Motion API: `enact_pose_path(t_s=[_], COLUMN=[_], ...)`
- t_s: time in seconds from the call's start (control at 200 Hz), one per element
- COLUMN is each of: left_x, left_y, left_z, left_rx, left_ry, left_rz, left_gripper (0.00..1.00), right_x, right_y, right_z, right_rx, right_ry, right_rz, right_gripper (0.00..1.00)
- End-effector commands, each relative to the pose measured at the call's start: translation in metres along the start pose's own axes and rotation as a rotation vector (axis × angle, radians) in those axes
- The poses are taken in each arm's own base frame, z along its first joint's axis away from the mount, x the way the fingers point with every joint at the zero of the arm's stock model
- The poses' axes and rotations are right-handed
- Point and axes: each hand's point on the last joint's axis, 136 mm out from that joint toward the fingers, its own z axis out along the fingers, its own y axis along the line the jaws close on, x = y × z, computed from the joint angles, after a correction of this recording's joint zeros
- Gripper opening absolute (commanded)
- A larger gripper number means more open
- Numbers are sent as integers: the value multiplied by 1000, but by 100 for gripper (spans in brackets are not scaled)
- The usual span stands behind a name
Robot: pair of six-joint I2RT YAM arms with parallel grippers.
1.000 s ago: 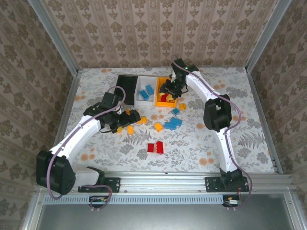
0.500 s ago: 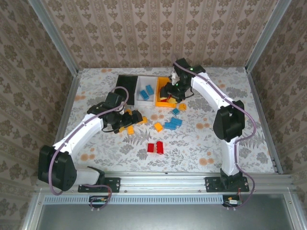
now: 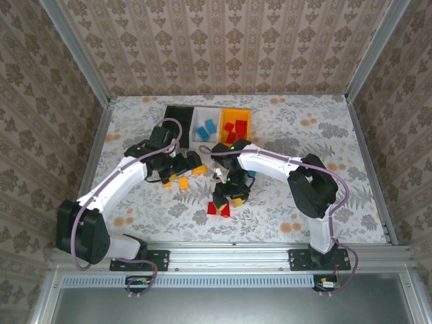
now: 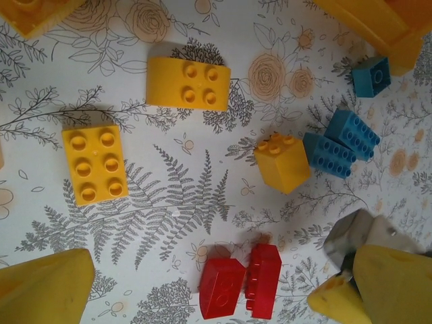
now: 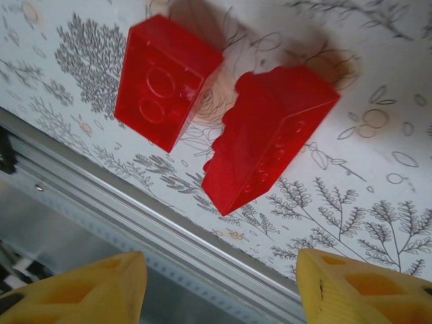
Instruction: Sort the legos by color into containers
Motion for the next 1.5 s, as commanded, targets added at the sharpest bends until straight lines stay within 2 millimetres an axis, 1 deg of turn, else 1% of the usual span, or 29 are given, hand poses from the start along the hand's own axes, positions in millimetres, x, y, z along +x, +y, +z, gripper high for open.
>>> enact_pose_path(t_s=[0.0,0.13,0.22,0.3,0.5,0.585,0.815,0.945,1.035,1.165,1.375,1.495], left_x=[-7,-8,-8,-9,-9,-9,-8,-9,-9,-10,-12,-13], left_y=[-7,-7,-7,-7,-6,-6,-5,-4,-4,-4,-4,-5], left_z=[-2,-1,-1,-1,-4,-3,-3,-3,-3,-1,1,3], left_rx=[2,3,2,-1,-8,-10,-12,-10,-7,-4,4,5], left_ry=[-17,-16,-17,-19,-22,-21,-20,-18,-18,-15,-8,-3], left_rz=[-12,-19,-19,-20,-20,-21,-23,-26,-28,-26,-27,-23], left_gripper=[100,100,100,100,100,100,100,100,100,100,100,100], right_x=[8,7,4,-2,-20,-25,-32,-33,-33,-29,-18,-15], right_y=[-9,-9,-15,-19,-15,-18,-46,-60,-67,-81,-107,-111], right_z=[6,16,20,22,24,27,30,27,24,20,18,13], right_rx=[75,100,134,155,161,168,191,217,224,212,187,180], right_ry=[24,48,54,52,17,21,27,18,12,6,17,2], right_rz=[-48,-72,-67,-68,-87,-76,30,77,107,172,269,281], right_gripper=[62,62,62,62,62,61,58,55,50,44,43,40])
